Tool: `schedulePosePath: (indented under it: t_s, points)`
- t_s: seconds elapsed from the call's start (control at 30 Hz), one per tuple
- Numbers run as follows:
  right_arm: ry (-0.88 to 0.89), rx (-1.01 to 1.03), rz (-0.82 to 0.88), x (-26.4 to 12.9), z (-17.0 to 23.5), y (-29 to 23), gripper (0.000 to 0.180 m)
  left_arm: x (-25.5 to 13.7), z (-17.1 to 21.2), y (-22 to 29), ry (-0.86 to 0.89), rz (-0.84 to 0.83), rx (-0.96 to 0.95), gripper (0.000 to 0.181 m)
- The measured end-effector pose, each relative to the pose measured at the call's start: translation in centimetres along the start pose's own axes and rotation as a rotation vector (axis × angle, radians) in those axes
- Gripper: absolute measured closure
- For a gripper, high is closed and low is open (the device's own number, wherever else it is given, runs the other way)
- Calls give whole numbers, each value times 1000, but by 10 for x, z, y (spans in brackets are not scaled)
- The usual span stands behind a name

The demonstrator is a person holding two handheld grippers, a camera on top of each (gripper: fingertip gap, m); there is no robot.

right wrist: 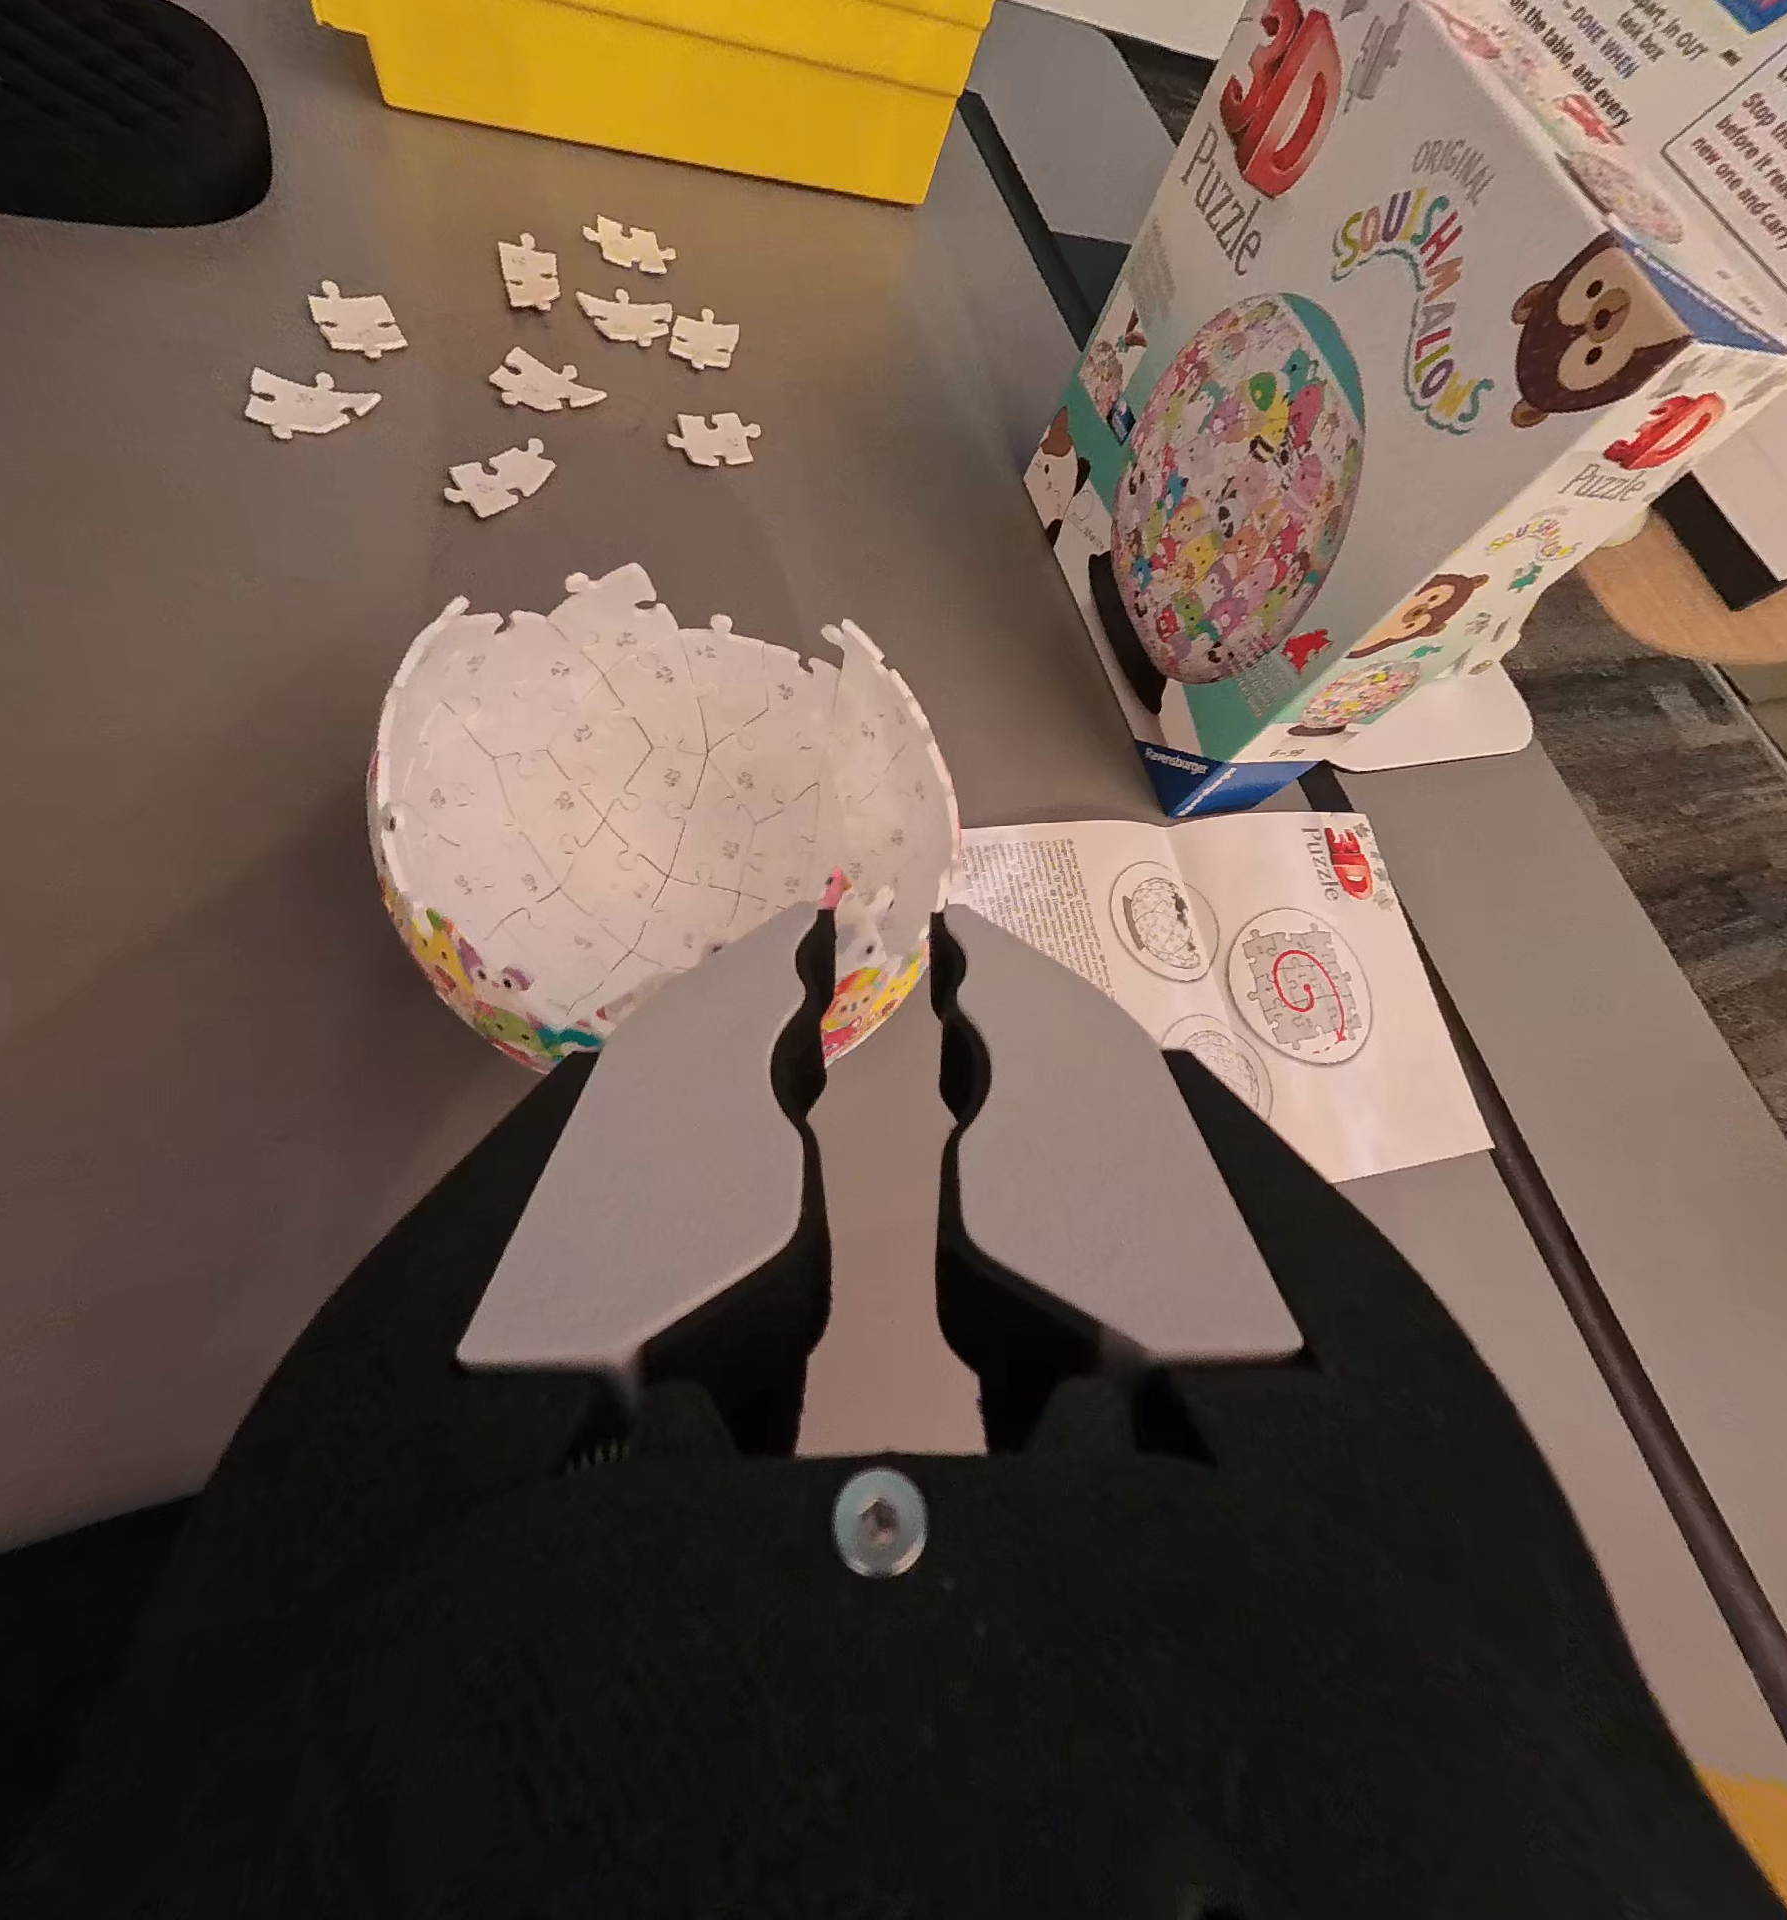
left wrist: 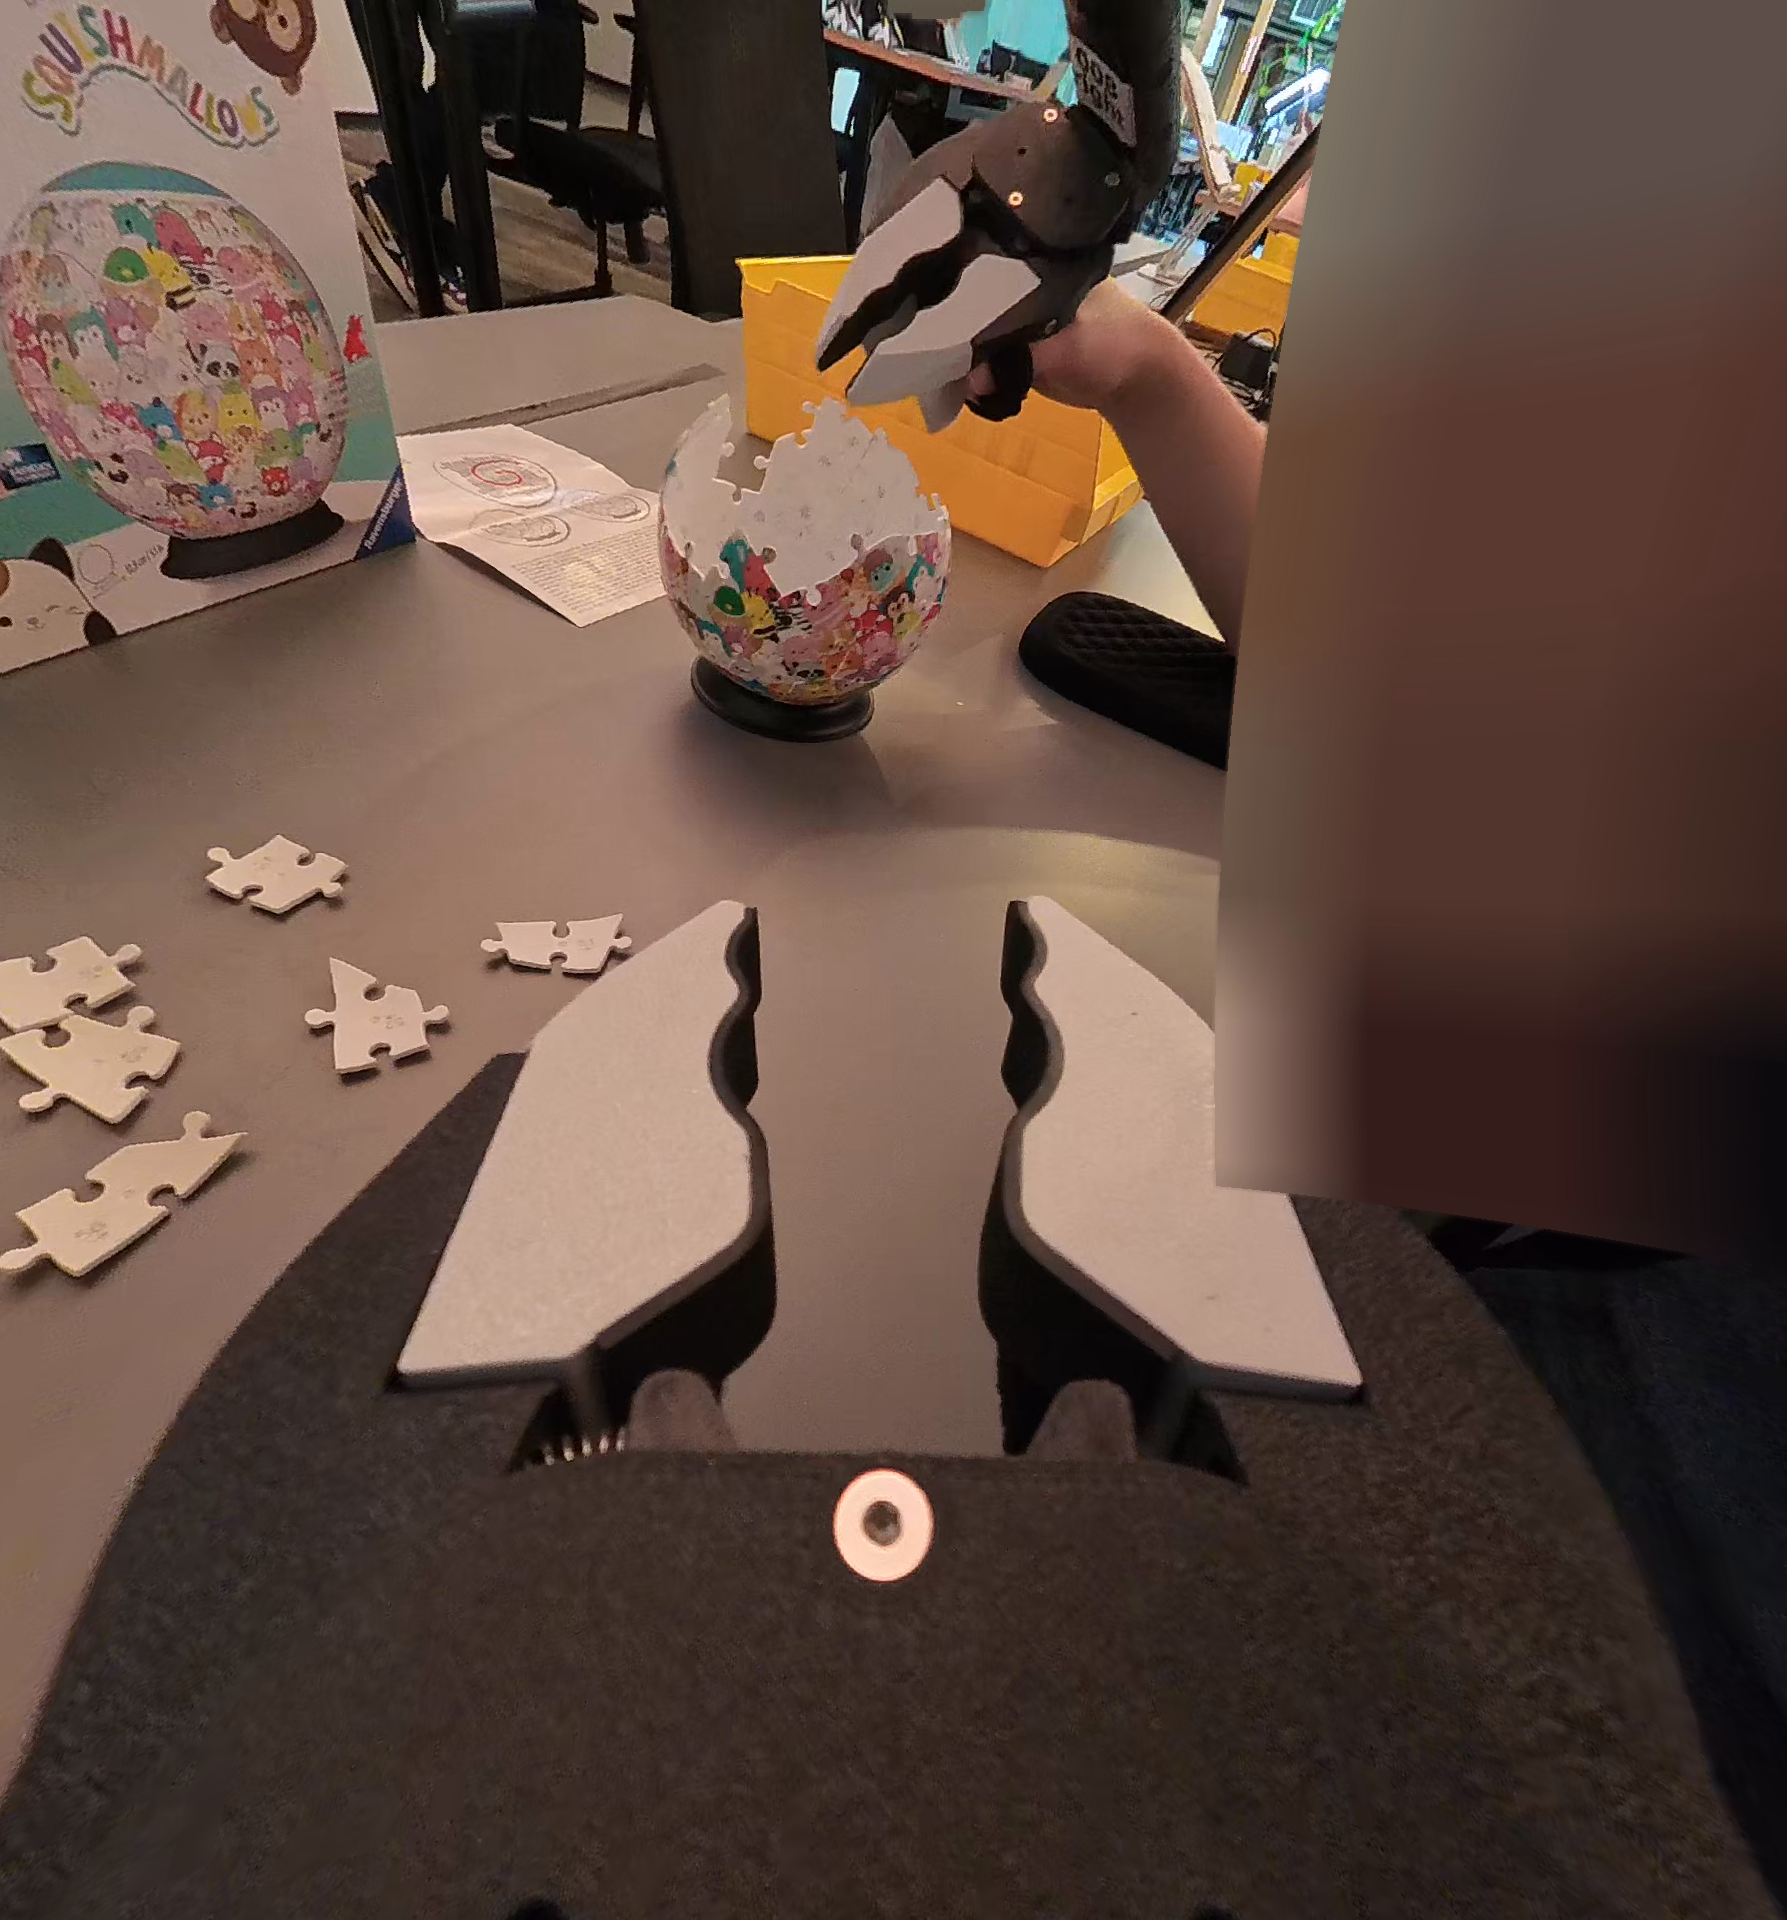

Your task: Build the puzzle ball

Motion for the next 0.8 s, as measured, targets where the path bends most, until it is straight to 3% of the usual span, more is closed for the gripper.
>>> schedulePosePath:
  t_s: [0.37, 0.8]
  points:
    - [12, 19, 200, -17, 10, -2, 160, 4, 10, -18, 34, 19, -48, 137]
    - [-140, 52, 176, 5, 45, -19, 160, 10, 16, -27, 33, 76, -62, 138]
Point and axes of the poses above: each gripper's, where its closed fingertips meet, x out along the fingers, z out of its underside, y = z × x across the jaws, the point moved 1 cm from there along -x, back along the fingers, and after that the axes turned 12 degrees about -z, right-handed, at the moved point
